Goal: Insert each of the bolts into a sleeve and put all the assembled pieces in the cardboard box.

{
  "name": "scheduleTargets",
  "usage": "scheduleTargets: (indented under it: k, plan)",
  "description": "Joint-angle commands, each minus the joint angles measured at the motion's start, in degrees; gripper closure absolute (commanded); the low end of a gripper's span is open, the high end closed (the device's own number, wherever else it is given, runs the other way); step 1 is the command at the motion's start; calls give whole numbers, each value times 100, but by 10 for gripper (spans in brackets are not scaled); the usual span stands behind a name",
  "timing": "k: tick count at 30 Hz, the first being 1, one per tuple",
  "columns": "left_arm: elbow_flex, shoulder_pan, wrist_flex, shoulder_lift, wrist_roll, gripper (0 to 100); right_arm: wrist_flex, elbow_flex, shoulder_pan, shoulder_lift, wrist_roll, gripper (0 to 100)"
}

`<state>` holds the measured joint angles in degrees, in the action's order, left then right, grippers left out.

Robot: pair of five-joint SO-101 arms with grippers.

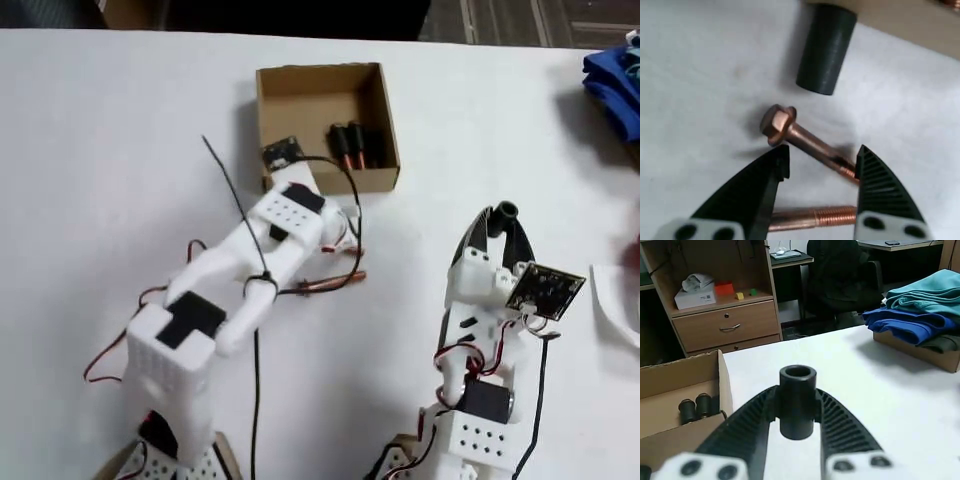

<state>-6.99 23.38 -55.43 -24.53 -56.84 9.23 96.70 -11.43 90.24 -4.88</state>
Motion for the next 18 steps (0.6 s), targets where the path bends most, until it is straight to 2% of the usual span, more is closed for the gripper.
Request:
scheduleTargets:
  k: [1, 6, 9, 11, 14, 18]
  plan:
    - [136, -105, -211, -299, -88, 787, 13, 62, -75, 154, -53, 978]
    - [813, -105, -1116, -580, -70, 980, 13, 62, -84, 163, -53, 978]
    - [1218, -105, -1626, -598, -62, 964, 13, 62, -66, 180, -53, 978]
    - [1367, -105, -1934, -598, 220, 976, 13, 62, -66, 180, -53, 978]
    - [1429, -105, -2303, -580, 1424, 974, 13, 62, -66, 189, -53, 978]
    - [1429, -123, -2963, -571, 3666, 974, 13, 62, -40, 189, -53, 978]
